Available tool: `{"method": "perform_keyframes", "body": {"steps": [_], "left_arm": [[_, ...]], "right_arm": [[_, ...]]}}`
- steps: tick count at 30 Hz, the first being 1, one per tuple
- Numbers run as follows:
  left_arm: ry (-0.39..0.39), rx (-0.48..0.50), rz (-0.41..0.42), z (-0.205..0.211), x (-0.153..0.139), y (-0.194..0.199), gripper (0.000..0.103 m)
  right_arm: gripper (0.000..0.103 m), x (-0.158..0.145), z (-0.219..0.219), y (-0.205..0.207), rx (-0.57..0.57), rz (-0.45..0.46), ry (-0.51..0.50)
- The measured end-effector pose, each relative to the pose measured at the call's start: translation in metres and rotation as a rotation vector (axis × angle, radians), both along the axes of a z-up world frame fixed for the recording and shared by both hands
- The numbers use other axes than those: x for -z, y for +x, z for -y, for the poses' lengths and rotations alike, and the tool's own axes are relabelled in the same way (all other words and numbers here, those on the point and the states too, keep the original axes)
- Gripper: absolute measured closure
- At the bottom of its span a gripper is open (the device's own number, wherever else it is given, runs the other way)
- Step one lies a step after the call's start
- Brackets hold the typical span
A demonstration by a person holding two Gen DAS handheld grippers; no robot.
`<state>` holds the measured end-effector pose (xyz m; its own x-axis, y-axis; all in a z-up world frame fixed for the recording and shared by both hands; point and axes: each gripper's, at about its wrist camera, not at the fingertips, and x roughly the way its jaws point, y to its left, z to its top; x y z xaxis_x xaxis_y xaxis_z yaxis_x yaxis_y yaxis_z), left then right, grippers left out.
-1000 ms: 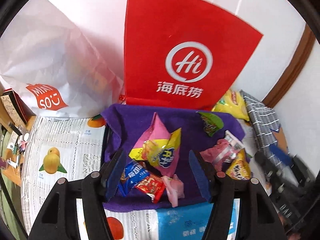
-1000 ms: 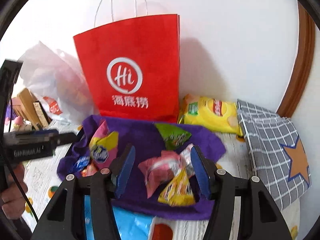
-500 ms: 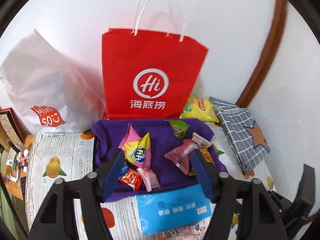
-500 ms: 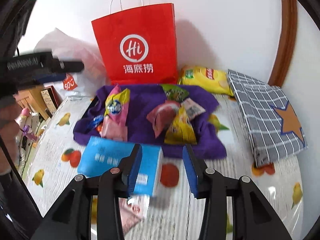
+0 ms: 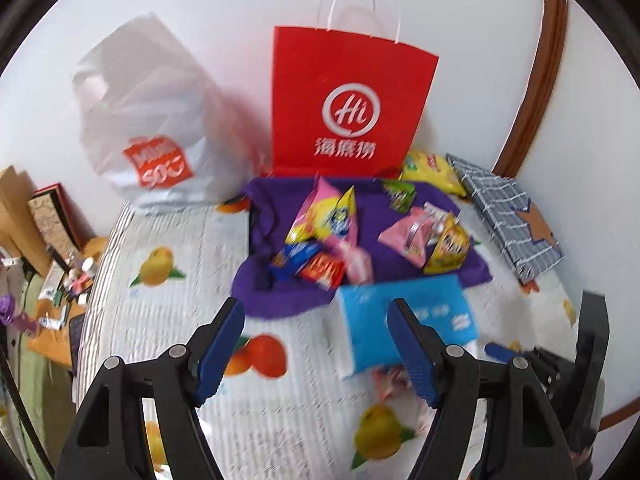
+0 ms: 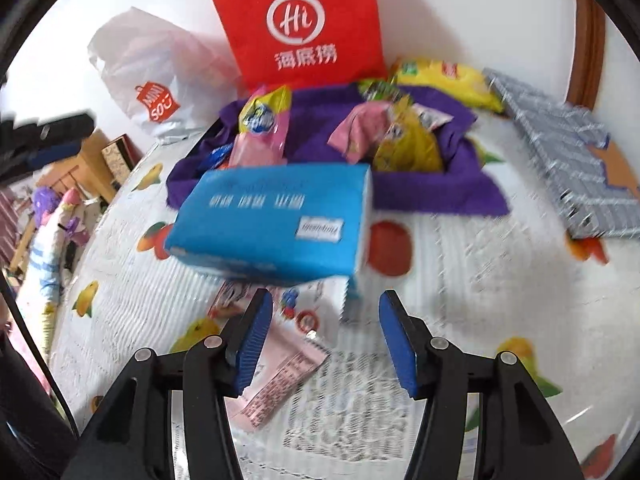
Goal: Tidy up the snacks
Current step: 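Move both open tools back toward the pink packets beside the tissue pack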
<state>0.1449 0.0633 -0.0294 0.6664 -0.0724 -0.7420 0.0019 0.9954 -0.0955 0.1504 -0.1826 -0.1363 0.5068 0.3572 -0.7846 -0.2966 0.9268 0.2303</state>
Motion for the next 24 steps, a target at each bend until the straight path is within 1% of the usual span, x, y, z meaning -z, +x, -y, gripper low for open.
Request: {"method": "perform_keyframes", "body": {"steps": [4, 5, 6, 7, 8, 9, 10, 11, 12, 15, 19, 20, 21, 22, 24], "left_arm": [[0.016, -0.006, -0.019, -0.002, 0.013, -0.013, 0.031], [0.019, -0.003, -0.023, -0.002, 0.016, -0.015, 0.031], [0.021, 0.001, -0.025, -0.001, 0.019, -0.019, 0.031], [0.022, 0.003, -0.027, 0.0, 0.022, -0.021, 0.031], [0.024, 0.005, -0.028, 0.001, 0.024, -0.024, 0.031], [0.025, 0.006, -0.03, 0.002, 0.026, -0.027, 0.031], [0.026, 0.006, -0.033, 0.002, 0.028, -0.028, 0.031], [0.027, 0.005, -0.038, 0.003, 0.03, -0.029, 0.031], [0.028, 0.004, -0.043, 0.004, 0.032, -0.029, 0.031], [0.025, 0.003, -0.052, 0.007, 0.035, -0.031, 0.031], [0.029, 0.017, -0.059, 0.017, 0.041, -0.034, 0.031], [0.032, 0.022, -0.059, 0.02, 0.043, -0.034, 0.031], [0.031, 0.021, -0.062, 0.022, 0.045, -0.035, 0.031], [0.026, 0.018, -0.064, 0.023, 0.046, -0.035, 0.031], [0.008, 0.011, -0.078, 0.023, 0.05, -0.035, 0.031]], "right_arm": [[0.047, 0.01, -0.002, 0.009, 0.011, -0.024, 0.023], [0.05, 0.012, -0.003, 0.012, 0.015, -0.035, 0.023], [0.059, 0.015, -0.004, 0.014, 0.016, -0.051, 0.025], [0.065, 0.017, -0.005, 0.014, 0.011, -0.061, 0.028], [0.078, 0.017, -0.005, 0.014, 0.007, -0.069, 0.03], [0.087, 0.018, -0.006, 0.012, -0.005, -0.073, 0.039], [0.088, 0.016, -0.005, 0.008, -0.017, -0.065, 0.055], [0.096, 0.014, -0.003, 0.004, -0.02, -0.053, 0.064], [0.102, 0.012, -0.001, -0.002, -0.02, -0.038, 0.065], [0.102, 0.005, 0.011, -0.017, -0.013, -0.009, 0.087], [0.102, -0.003, 0.032, -0.04, 0.013, 0.032, 0.086], [0.101, -0.006, 0.036, -0.046, 0.019, 0.044, 0.083], [0.097, -0.008, 0.036, -0.05, 0.012, 0.054, 0.077], [0.097, -0.01, 0.033, -0.053, -0.006, 0.067, 0.059], [0.097, -0.014, 0.027, -0.06, -0.023, 0.102, -0.009]]}}
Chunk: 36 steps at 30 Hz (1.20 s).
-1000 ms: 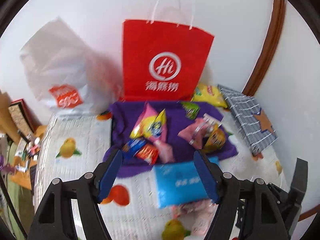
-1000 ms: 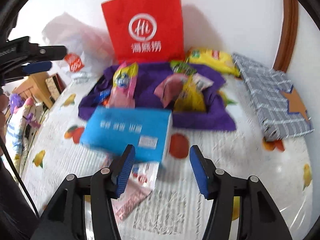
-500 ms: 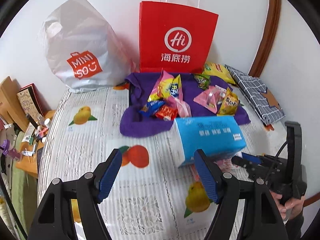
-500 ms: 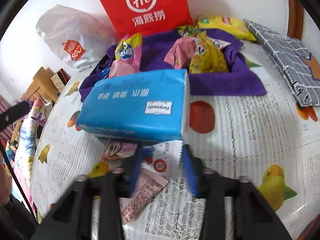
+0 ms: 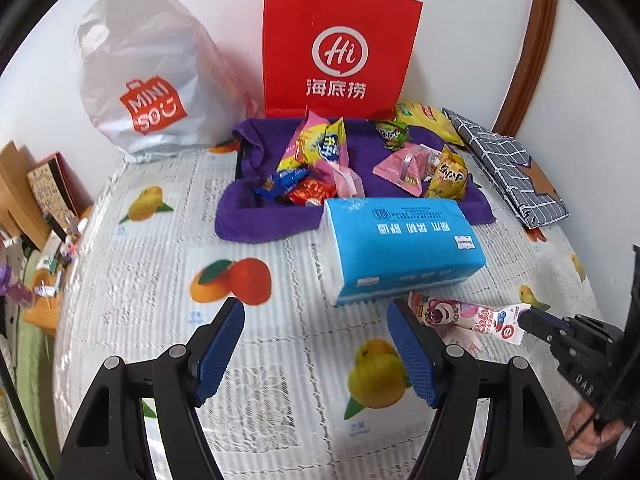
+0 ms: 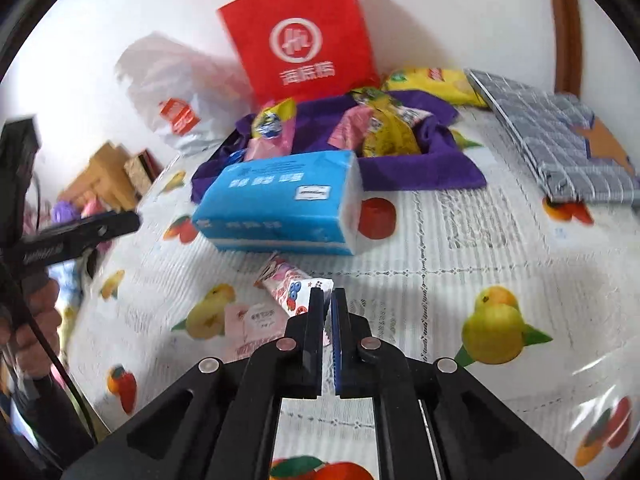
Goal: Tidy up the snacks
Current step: 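Move both open tools back toward the pink packets beside the tissue pack, then grasp the pink Lotso candy stick with the right tool while the left grasps the pink pastry packet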
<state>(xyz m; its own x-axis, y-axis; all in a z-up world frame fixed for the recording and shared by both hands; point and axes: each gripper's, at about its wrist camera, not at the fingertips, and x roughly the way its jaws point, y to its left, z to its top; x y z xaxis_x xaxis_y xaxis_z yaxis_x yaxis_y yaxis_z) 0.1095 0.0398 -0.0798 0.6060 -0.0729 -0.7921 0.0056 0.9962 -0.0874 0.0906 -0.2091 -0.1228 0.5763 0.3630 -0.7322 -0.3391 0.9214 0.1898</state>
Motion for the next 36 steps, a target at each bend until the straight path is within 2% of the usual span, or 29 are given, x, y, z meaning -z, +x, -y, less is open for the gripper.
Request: {"method": "perform_keyframes", "body": {"steps": [4, 6, 10, 14, 17, 24, 29, 36], "left_arm": [[-0.001, -0.002, -0.01, 0.0, 0.006, -0.004, 0.031], [0.002, -0.012, -0.019, -0.002, 0.009, -0.004, 0.031], [-0.016, -0.022, -0.018, -0.007, 0.012, -0.004, 0.031], [-0.04, -0.025, -0.023, -0.011, 0.016, -0.003, 0.031], [-0.027, -0.028, -0.025, -0.015, 0.018, -0.003, 0.031], [-0.034, -0.043, -0.042, -0.029, 0.027, -0.005, 0.031], [-0.041, -0.039, -0.068, -0.027, 0.037, -0.004, 0.031], [-0.013, -0.006, -0.077, -0.011, 0.038, -0.008, 0.031]], "right_arm": [[0.097, -0.004, 0.003, -0.009, -0.014, 0.023, -0.042], [0.084, -0.006, 0.011, -0.012, 0.011, 0.036, -0.058], [0.076, -0.018, 0.017, -0.013, 0.029, 0.087, -0.071], [0.062, -0.024, -0.005, -0.002, -0.033, 0.119, -0.094], [0.057, -0.02, -0.027, 0.009, -0.11, 0.138, -0.111], [0.057, 0.017, -0.066, 0.036, -0.25, 0.066, -0.203], [0.057, 0.036, -0.065, 0.045, -0.258, -0.005, -0.235], [0.057, 0.042, -0.055, 0.04, -0.246, -0.01, -0.231]]}}
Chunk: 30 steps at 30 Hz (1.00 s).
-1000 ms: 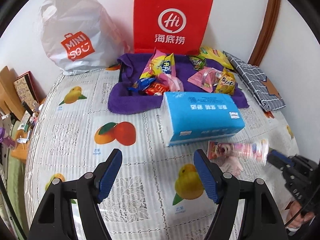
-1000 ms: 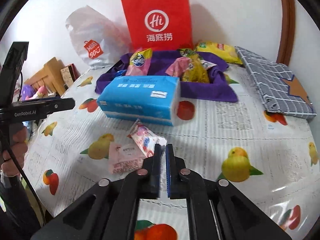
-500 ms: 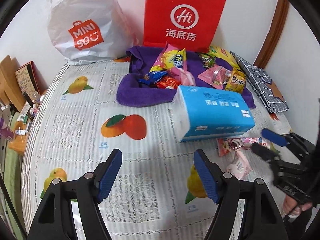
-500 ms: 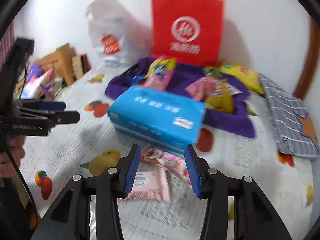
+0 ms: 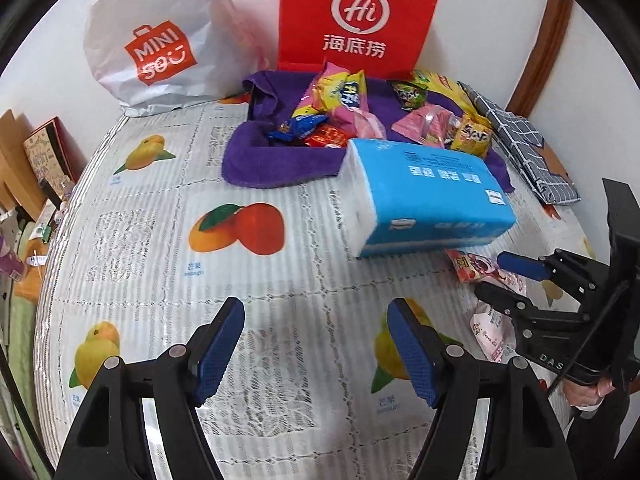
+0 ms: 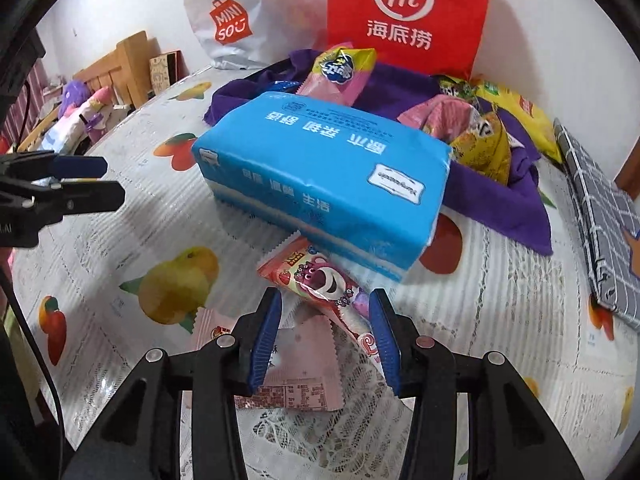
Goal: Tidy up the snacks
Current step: 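Grasp the pink Lotso candy stick with the right tool while the left grasps the pink pastry packet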
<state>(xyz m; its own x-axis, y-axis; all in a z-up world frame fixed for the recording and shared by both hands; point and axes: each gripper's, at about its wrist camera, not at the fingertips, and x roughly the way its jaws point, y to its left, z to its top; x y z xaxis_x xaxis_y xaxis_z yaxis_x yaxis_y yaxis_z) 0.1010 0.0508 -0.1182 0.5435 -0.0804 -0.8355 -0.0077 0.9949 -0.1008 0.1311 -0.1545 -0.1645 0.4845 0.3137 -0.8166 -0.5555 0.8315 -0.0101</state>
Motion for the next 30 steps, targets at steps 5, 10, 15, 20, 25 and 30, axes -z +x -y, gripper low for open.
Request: {"method": "perform_keyframes", "body": {"steps": [5, 10, 15, 20, 25, 30], "left_arm": [[0.009, 0.024, 0.007, 0.015, -0.001, -0.004, 0.031], [0.021, 0.033, 0.006, 0.023, -0.002, -0.009, 0.031], [0.016, 0.051, 0.014, 0.032, -0.005, -0.009, 0.031], [-0.004, 0.121, 0.009, 0.057, -0.002, -0.003, 0.031], [-0.019, 0.189, -0.027, 0.087, 0.01, 0.004, 0.031], [-0.087, 0.229, -0.066, 0.107, 0.028, 0.01, 0.031]], "right_arm": [[0.057, 0.004, 0.006, 0.01, 0.023, 0.006, 0.02], [0.062, 0.012, 0.008, 0.015, 0.023, -0.019, 0.003], [0.085, 0.006, 0.031, 0.007, 0.078, -0.044, 0.056], [0.086, 0.001, 0.056, -0.008, 0.152, 0.002, 0.049], [0.086, -0.003, 0.097, -0.021, 0.252, -0.003, 0.101], [0.086, -0.003, 0.123, -0.032, 0.295, -0.001, 0.121]]}}
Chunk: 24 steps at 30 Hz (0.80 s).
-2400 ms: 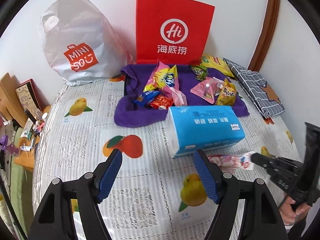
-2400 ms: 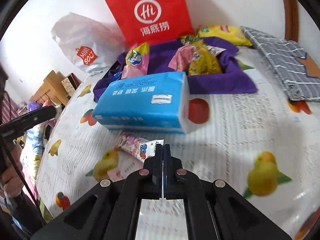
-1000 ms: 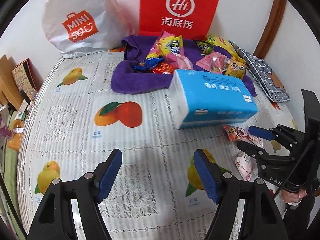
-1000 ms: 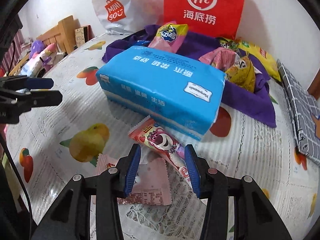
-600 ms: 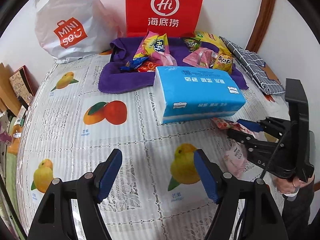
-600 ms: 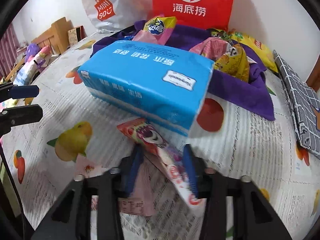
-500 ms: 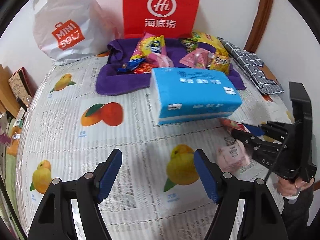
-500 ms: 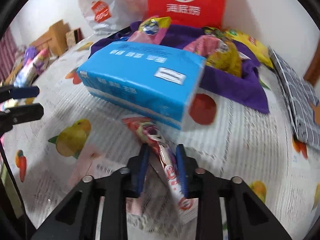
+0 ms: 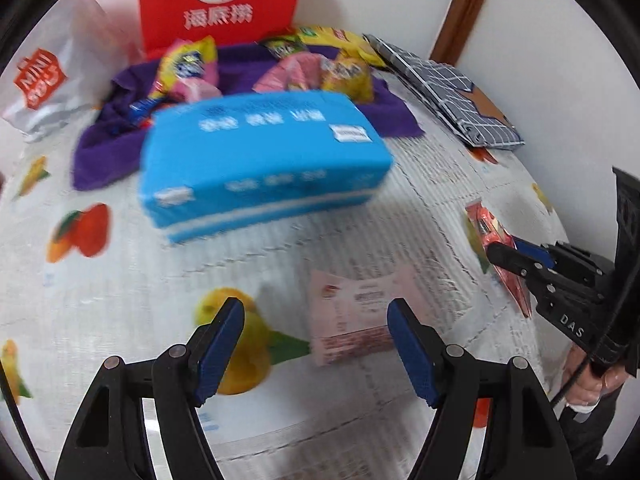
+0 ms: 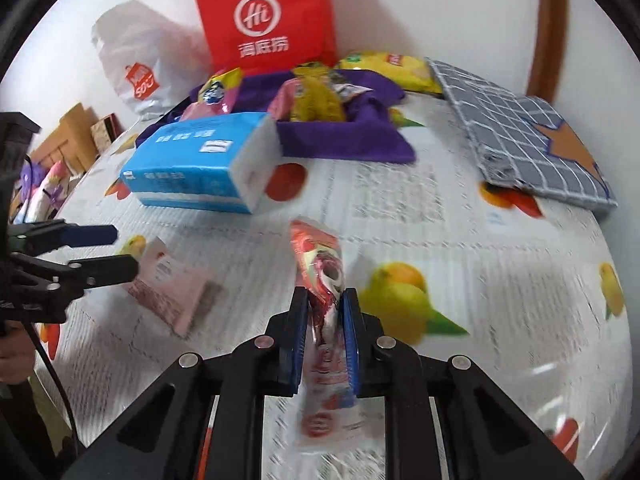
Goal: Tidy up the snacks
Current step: 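Grasp the pink Lotso candy stick with the right tool while the left grasps the pink pastry packet, then lift and carry the pastry packet with the left tool while the right carries the candy stick over the towel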
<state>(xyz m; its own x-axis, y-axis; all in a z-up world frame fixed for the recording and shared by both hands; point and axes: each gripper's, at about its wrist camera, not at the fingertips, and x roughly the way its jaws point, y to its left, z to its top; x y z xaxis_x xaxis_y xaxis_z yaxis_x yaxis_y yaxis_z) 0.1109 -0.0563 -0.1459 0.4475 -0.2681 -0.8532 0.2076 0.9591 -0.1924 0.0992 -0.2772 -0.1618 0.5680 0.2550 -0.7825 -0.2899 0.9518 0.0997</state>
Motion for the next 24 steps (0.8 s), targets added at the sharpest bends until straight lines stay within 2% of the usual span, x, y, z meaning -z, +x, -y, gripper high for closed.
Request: {"method": "perform_keyframes", "body": {"steps": [5, 7, 9, 14, 17, 22, 24], "left_arm": [[-0.065, 0.017, -0.05, 0.012, 0.013, 0.001, 0.03], [-0.054, 0.002, -0.04, 0.018, 0.015, 0.0, 0.023], [-0.025, -0.01, -0.034, 0.028, 0.016, 0.001, 0.017], [0.093, -0.045, 0.028, 0.051, 0.022, -0.001, 0.017], [0.163, -0.04, 0.079, 0.057, 0.022, -0.006, 0.035], [0.124, -0.035, 0.08, 0.042, 0.017, -0.007, 0.057], [0.139, -0.055, 0.081, 0.032, 0.016, -0.008, 0.061]], "right_arm": [[0.086, 0.007, 0.02, -0.009, 0.036, -0.002, 0.019], [0.086, 0.009, 0.026, -0.01, 0.045, -0.003, 0.042], [0.086, 0.011, 0.028, -0.009, 0.053, -0.002, 0.053], [0.082, 0.021, 0.026, -0.004, 0.066, -0.015, 0.062], [0.081, 0.021, 0.023, -0.006, 0.065, 0.015, 0.041], [0.082, 0.022, 0.021, -0.007, 0.069, 0.027, 0.034], [0.083, 0.021, 0.02, -0.007, 0.072, 0.024, 0.044]]}}
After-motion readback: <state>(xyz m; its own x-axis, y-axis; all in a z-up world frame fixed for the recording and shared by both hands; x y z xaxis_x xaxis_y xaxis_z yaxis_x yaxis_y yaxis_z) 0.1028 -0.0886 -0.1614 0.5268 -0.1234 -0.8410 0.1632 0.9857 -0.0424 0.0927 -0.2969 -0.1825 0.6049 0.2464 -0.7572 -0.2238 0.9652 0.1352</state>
